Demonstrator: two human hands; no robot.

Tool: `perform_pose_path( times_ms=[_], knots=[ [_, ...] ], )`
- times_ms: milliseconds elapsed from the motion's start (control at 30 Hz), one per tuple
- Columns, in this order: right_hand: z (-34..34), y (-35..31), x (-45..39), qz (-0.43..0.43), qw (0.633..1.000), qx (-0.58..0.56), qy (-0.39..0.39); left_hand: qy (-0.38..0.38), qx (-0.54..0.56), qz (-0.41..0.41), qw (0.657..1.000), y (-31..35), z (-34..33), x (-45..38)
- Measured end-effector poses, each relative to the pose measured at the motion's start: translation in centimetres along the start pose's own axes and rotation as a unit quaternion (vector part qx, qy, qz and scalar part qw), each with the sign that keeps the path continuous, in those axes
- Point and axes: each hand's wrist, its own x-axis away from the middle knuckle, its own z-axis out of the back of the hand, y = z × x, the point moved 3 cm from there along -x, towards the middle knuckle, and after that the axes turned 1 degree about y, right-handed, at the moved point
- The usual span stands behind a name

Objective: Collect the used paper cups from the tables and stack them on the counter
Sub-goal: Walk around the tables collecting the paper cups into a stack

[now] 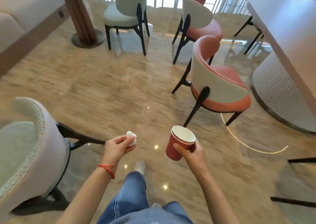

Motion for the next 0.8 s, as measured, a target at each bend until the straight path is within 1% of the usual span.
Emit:
perform_pose_path(
  times_ms=[100, 200, 300, 467, 633, 800],
  knots=[
    [-1.1, -0.8, -4.9, -0.009, 1.0, -0.009, -0.002, -0.001, 0.002, 0.002, 1.0, 1.8, -1.7, -4.7],
    [-1.9, -2.0, -10.2, -0.007, 1.0, -0.022, 0.015, -0.025, -0.009, 0.0, 1.0, 4.3, -4.1, -10.1],
    [-2.5, -4.1, -15.0, -0.006, 0.998, -0.042, 0.041, -0.046, -0.024, -0.005, 0.999, 7.7, -6.8, -15.2],
    [-2.0, -6.8, -20.5, -0.001, 0.994, -0.053, 0.098, -0.108, -0.07, -0.006, 0.992, 12.1, -12.1, -22.1],
    [0.8, -7.4, -22.2, -0.007, 0.98, -0.072, 0.183, -0.18, -0.127, 0.013, 0.975, 13.3, -18.3, -25.0],
    [5.1, -6.3, -21.6, -0.021, 0.957, -0.107, 0.27, -0.26, -0.183, 0.02, 0.948, 12.0, -25.3, -24.3]
  ],
)
